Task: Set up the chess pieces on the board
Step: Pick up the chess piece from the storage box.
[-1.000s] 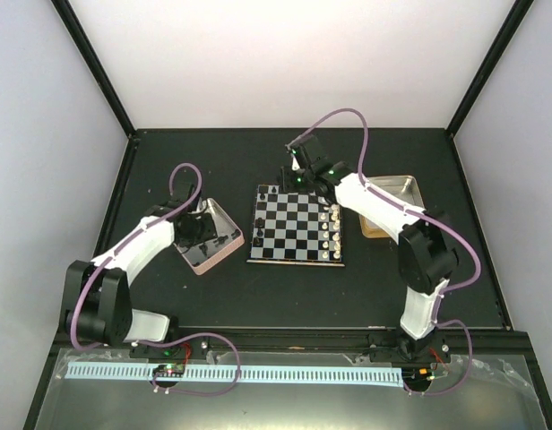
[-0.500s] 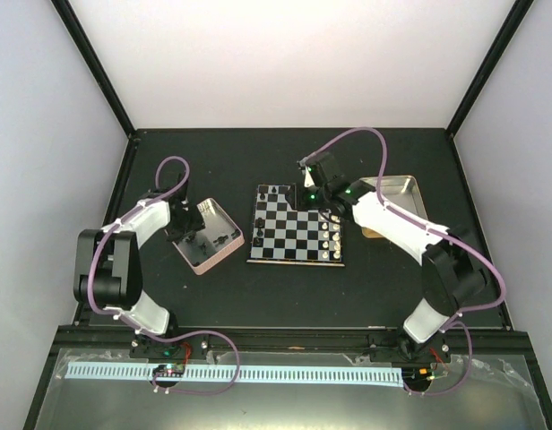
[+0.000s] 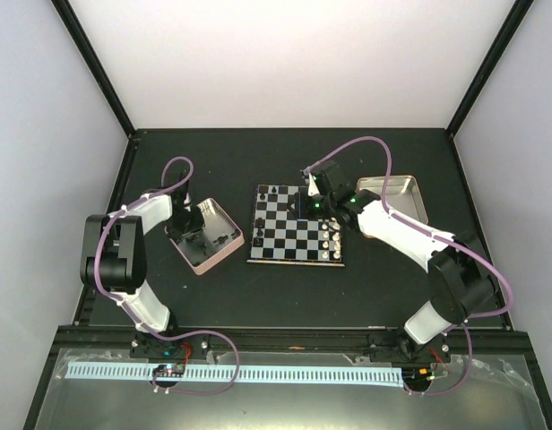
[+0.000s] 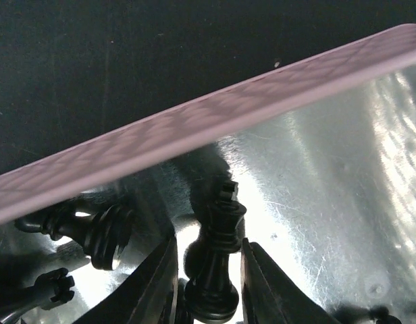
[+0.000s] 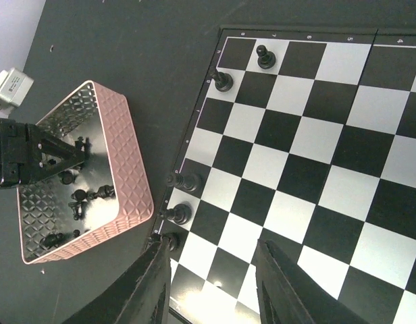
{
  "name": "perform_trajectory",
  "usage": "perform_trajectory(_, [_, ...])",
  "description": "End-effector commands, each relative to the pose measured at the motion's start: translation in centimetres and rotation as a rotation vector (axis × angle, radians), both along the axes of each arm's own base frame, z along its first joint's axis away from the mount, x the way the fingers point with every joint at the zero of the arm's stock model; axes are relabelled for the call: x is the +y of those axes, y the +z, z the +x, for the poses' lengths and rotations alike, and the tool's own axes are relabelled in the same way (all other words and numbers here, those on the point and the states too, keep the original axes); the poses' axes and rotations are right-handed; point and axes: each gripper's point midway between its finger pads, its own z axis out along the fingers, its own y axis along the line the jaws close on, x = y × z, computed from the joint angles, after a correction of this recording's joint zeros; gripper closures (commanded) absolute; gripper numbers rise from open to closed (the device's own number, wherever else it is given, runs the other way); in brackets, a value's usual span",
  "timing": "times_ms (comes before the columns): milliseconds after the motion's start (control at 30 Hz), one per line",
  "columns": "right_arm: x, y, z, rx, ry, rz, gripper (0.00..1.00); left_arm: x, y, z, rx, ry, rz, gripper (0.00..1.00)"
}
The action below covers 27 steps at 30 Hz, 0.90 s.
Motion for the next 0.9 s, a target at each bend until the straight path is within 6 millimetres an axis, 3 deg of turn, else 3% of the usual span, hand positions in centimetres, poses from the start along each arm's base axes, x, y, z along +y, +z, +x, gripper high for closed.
perform_trajectory(0, [0.1,2.1,0.1,-0.037,-0.003,0.055,0.65,-0.2,-0.3,-0.3,0.025,-0.02,-0.017,0.74])
perform_trajectory(300, [0.3,2.8,0.0,-0.04,-0.003,0.076,0.65,0.0,-0.1,-0.4,0.013,-0.024,-0.001,0.85])
perform_trajectory(467, [0.8,3.8,-0.5,-0.043,0.026,0.123,0.63,-1.0,2.8,1.0,-0.097,-0.07,-0.007,0.89])
perform_trajectory(667, [2.3,5.8,-1.6,-0.037,0.105,0.228,0.61,-5.6,7.8,1.4,-0.292,-0.213,-0.131,0.88])
perform_trajectory(867, [4.5,8.0,-3.4,-0.024,0.249,0.368,0.59,-11.5,11.8,-0.6,-0.455,-0.421,-0.281,0.86])
